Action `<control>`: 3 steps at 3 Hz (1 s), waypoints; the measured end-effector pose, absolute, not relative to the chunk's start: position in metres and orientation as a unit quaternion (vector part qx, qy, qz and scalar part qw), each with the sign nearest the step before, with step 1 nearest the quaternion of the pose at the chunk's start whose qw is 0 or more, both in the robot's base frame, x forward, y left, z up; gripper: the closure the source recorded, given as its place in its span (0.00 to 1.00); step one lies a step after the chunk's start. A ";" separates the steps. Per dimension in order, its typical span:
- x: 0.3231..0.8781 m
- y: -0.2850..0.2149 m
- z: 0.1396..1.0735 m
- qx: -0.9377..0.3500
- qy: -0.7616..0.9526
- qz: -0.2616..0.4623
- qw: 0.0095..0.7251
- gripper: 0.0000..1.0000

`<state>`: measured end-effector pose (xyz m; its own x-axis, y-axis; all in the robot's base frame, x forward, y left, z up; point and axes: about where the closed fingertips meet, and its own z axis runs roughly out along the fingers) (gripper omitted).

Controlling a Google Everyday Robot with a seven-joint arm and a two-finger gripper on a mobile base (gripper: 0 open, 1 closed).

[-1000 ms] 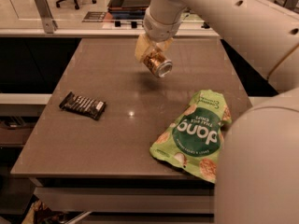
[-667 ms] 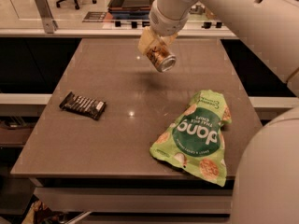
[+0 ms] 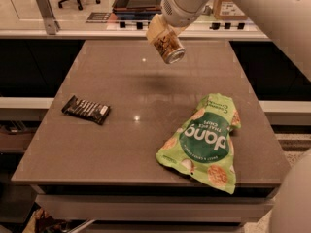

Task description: Place orange can upright

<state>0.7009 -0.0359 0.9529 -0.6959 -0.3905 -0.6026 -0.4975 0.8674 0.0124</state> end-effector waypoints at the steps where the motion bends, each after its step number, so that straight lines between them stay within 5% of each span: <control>1: 0.700 -0.030 0.965 -0.248 0.899 0.109 0.345 1.00; 3: 0.694 -0.018 0.979 -0.257 0.860 0.139 0.418 1.00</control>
Offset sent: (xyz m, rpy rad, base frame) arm -0.0092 0.0183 0.0336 0.1718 -0.2486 0.0743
